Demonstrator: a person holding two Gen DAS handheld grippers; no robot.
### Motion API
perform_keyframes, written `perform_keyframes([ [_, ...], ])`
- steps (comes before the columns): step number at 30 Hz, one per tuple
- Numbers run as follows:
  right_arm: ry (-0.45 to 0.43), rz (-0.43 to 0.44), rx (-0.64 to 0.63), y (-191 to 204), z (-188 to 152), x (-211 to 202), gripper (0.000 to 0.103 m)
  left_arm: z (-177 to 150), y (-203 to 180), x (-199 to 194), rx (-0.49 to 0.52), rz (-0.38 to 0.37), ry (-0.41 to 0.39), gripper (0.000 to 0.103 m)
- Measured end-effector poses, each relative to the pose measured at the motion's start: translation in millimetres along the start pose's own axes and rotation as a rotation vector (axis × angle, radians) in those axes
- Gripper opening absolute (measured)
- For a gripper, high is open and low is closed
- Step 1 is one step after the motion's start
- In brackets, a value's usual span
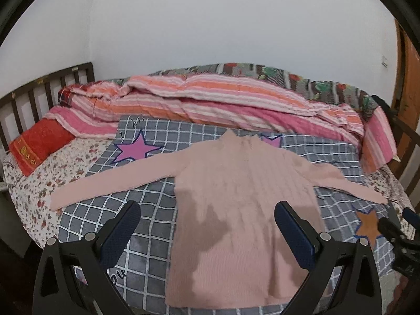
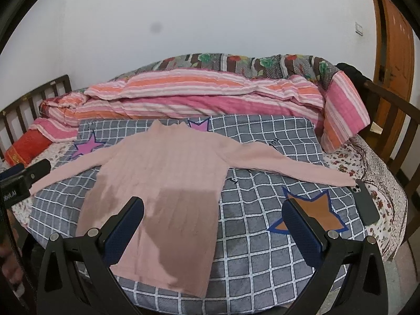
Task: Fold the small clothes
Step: 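Grasp the pink sweater's sleeve cuff with the left tool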
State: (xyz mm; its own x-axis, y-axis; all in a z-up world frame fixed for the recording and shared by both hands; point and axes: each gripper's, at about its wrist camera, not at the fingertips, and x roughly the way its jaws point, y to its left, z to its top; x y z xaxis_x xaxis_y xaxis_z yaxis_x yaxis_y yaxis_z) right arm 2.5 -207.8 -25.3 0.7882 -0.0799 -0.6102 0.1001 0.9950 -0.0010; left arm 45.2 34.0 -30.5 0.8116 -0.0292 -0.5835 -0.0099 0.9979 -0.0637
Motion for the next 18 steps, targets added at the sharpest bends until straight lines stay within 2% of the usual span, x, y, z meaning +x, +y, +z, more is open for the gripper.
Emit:
perform_keyframes([
  [5, 0.022, 0.025, 0.006, 2, 2, 34, 0.103, -10, 44, 45, -0.117, 0.025, 0.013, 0.103],
  [8, 0.053, 0.063, 0.023, 3, 1, 56, 0.102, -20, 89, 76, -0.243, 0.044, 0.039, 0.103],
  [11, 0.082, 0.070, 0.027, 7, -1, 80, 0.097, -31, 140, 104, -0.381, 0.070, 0.062, 0.100],
  [12, 0.095, 0.063, 0.026, 10, -1, 89, 0.097, -34, 159, 113, -0.426, 0.086, 0.067, 0.100],
  [15, 0.103, 0.051, 0.034, 19, -2, 111, 0.095, -44, 212, 135, -0.529, 0.167, 0.074, 0.087],
  [18, 0.105, 0.061, 0.036, 30, -3, 127, 0.095, -53, 261, 153, -0.610, 0.258, 0.084, 0.086],
])
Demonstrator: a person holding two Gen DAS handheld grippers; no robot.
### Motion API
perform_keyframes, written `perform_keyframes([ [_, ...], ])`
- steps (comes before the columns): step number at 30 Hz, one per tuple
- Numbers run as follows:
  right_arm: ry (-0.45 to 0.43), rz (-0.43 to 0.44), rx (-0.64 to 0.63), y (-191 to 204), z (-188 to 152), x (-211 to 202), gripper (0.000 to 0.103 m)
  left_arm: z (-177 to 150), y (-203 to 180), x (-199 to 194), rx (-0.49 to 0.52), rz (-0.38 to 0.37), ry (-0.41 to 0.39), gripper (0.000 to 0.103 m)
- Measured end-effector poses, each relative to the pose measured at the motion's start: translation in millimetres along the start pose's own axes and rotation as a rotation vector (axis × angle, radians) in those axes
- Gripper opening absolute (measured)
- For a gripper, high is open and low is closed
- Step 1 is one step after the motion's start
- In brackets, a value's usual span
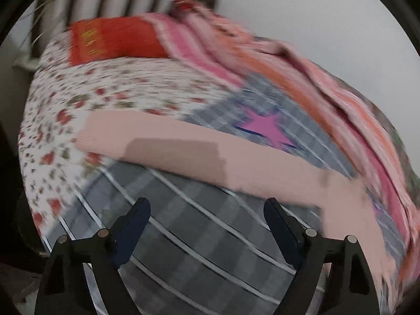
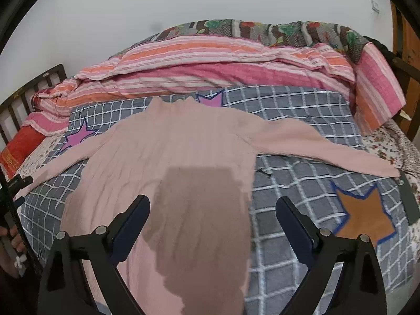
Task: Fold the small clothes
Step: 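Grasp the pink sweater's sleeve cuff with the left tool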
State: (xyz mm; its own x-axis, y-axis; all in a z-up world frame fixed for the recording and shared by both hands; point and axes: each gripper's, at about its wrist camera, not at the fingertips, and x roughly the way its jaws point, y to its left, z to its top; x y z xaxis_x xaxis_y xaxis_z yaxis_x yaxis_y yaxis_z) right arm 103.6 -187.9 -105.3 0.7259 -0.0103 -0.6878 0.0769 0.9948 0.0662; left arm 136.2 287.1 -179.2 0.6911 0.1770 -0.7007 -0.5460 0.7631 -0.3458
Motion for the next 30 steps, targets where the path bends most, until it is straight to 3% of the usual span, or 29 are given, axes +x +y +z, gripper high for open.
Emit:
perform_keyframes([
  [6, 0.055, 0.018, -0.015, 23, -6, 31, 0.095, 27, 55, 36, -0.153, 0.064, -0.015, 0.077],
  [11, 0.069, 0.032, -0.009, 33, -5, 43, 0.095, 48, 63, 50, -0.128, 0.137, -0.062, 0.059],
  [12, 0.068, 0.031, -0.010, 34, -5, 44, 0.095, 53, 63, 53, -0.112, 0.148, -0.065, 0.049],
  [13, 0.063, 0.029, -0.011, 34, -4, 44, 0.095, 57, 62, 55, -0.089, 0.160, -0.068, 0.028],
  [15, 0.059, 0.028, -0.008, 32, -3, 44, 0.095, 64, 55, 58, -0.016, 0.218, -0.062, 0.007],
  [20, 0.045, 0.075, 0.043, 17, 1, 38, 0.095, 79, 25, 29, 0.102, 0.208, -0.148, 0.006],
  [30, 0.007, 0.045, 0.088, -38, 3, 22, 0.095, 82, -122, -31, 0.293, -0.037, -0.239, 0.006],
])
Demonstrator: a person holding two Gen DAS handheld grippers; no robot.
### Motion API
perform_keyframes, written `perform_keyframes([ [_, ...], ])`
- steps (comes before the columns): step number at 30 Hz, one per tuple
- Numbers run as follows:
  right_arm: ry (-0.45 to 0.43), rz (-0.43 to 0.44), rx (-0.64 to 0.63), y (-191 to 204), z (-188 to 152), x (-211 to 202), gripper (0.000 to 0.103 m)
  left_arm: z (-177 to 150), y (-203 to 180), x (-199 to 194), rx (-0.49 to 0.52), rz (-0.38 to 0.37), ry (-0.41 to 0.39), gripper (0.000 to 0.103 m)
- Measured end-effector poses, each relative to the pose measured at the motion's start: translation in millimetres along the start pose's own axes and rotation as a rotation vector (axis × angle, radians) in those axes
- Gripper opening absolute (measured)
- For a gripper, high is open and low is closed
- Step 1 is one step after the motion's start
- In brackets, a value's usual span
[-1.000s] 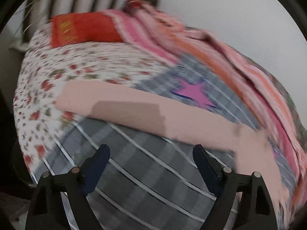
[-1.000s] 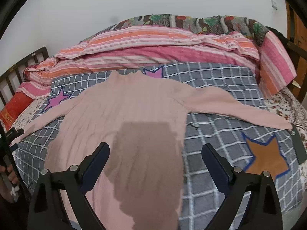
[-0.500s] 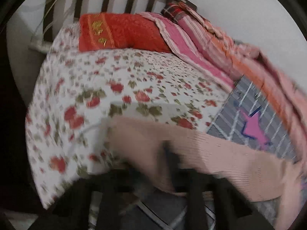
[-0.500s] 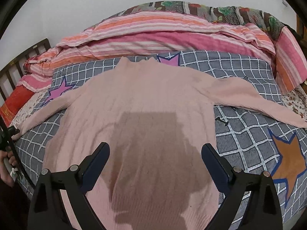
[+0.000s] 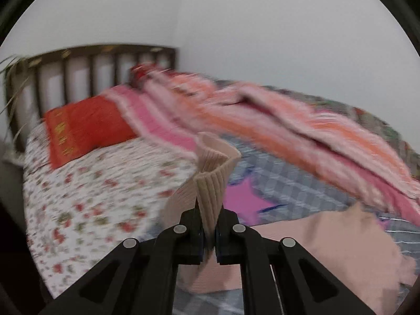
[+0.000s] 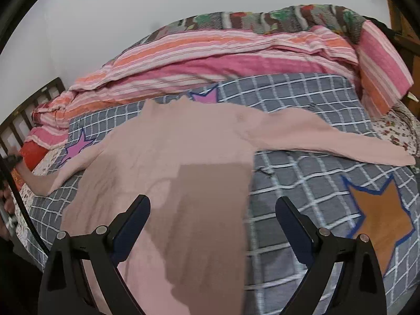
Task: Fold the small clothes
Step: 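Grasp the pink sweater's sleeve cuff with the left tool, then fold the held sleeve across the sweater body with the left tool, then release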
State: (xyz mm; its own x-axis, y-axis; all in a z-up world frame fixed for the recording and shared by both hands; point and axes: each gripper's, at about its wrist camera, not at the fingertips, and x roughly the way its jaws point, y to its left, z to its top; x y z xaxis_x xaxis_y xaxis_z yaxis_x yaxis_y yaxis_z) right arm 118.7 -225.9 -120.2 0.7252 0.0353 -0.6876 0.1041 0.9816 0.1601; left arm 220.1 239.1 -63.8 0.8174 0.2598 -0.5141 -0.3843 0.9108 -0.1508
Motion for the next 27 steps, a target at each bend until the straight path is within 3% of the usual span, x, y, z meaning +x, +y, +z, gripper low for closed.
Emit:
perform_keyframes([
  [9, -0.022, -0.036, 0.019, -57, -9, -19, 0.095, -11, -181, -16, 0.170, -0.209, -0.003, 0.006],
  [13, -0.019, -0.044, 0.017, -75, -16, -23, 0.095, -43, -263, -21, 0.244, -0.307, 0.030, 0.006],
  [17, 0.001, -0.064, -0.004, -88, -21, -17, 0.095, -89, -332, -17, 0.320, -0.392, 0.119, 0.006],
  [23, 0.015, -0.106, -0.070, -94, -25, -6, 0.094, -155, -381, -7, 0.428, -0.480, 0.238, 0.006],
  [27, 0.015, -0.094, -0.075, -95, -17, 4, 0.094, -163, -378, -7, 0.396, -0.559, 0.273, 0.007],
])
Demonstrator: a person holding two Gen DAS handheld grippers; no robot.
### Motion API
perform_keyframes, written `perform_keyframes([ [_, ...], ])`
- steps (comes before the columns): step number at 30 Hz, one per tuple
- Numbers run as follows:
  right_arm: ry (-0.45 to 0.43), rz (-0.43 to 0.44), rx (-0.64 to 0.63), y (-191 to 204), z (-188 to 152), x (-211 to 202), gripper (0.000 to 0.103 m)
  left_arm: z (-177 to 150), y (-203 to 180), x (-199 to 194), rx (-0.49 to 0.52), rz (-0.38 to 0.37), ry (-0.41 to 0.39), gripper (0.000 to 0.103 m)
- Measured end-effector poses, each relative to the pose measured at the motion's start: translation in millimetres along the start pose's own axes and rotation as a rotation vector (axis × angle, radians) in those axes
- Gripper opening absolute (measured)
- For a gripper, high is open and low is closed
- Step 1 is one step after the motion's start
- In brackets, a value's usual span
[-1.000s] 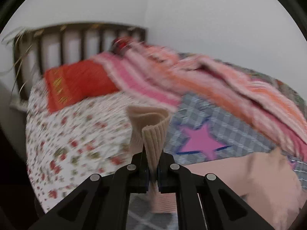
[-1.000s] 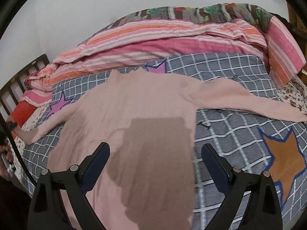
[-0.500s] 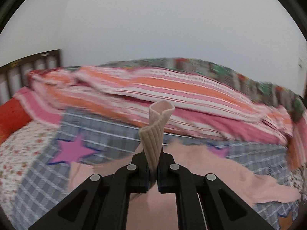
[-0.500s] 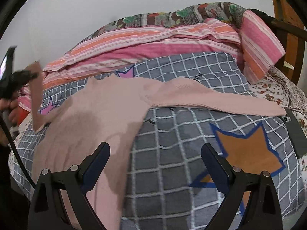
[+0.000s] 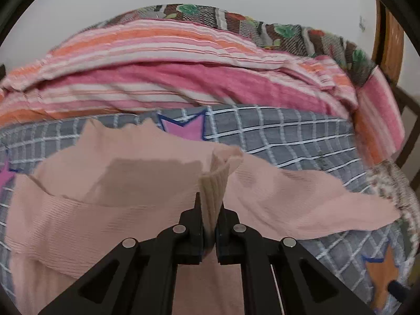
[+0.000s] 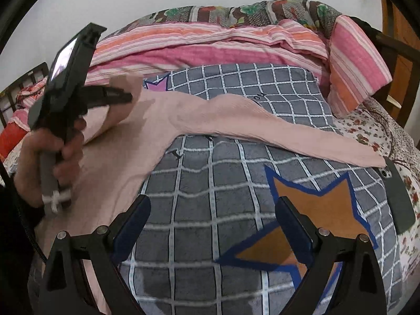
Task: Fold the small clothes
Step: 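Fold the held sleeve across the sweater body with the left tool, then release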
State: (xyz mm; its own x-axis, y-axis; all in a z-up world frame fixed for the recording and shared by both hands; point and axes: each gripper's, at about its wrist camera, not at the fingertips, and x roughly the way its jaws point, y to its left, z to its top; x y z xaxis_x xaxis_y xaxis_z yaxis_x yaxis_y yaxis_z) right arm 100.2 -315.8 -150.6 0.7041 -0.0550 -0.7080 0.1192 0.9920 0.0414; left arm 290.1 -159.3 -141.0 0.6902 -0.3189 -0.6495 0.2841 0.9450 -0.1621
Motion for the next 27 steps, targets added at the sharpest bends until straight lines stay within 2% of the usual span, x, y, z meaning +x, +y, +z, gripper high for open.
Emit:
perform_keyframes([
  [2, -0.004, 0.017, 0.009, 2, 7, 6, 0.094, 1, 3, -3, -0.029, -0.063, 0.002, 0.021],
  [4, -0.005, 0.038, 0.018, 6, 14, 13, 0.094, 4, 14, -12, -0.033, -0.072, -0.007, 0.060],
  [6, -0.008, 0.057, 0.023, 10, 21, 18, 0.094, 6, 29, -22, -0.038, -0.027, -0.059, 0.077],
  [7, -0.016, 0.073, 0.025, 14, 26, 21, 0.094, 6, 39, -27, -0.042, -0.008, -0.078, 0.077],
  [9, -0.025, 0.095, 0.025, 20, 34, 26, 0.093, 4, 65, -36, -0.042, 0.050, -0.069, 0.077],
  [11, -0.024, 0.130, 0.018, 31, 47, 37, 0.079, 1, 96, -43, -0.045, 0.142, -0.052, 0.077],
  [12, -0.017, 0.145, 0.013, 36, 51, 42, 0.063, -1, 109, -46, -0.047, 0.172, -0.051, 0.077],
  [13, 0.001, 0.169, 0.002, 43, 57, 51, 0.053, -5, 124, -50, -0.051, 0.202, -0.048, 0.077],
  [19, 0.071, 0.205, -0.020, 77, 79, 104, 0.050, -33, 204, -80, -0.111, 0.290, -0.039, 0.077],
  [22, 0.153, 0.162, -0.018, 86, 85, 132, 0.050, -46, 232, -94, -0.185, 0.251, -0.047, 0.077],
  [23, 0.169, 0.155, -0.023, 88, 85, 138, 0.046, -48, 239, -98, -0.200, 0.237, -0.046, 0.077],
  [26, 0.201, 0.126, -0.073, 98, 86, 154, 0.030, -48, 246, -97, -0.199, 0.227, -0.033, 0.077],
  [27, 0.191, 0.111, -0.101, 103, 88, 155, 0.006, -45, 247, -95, -0.192, 0.232, -0.027, 0.077],
])
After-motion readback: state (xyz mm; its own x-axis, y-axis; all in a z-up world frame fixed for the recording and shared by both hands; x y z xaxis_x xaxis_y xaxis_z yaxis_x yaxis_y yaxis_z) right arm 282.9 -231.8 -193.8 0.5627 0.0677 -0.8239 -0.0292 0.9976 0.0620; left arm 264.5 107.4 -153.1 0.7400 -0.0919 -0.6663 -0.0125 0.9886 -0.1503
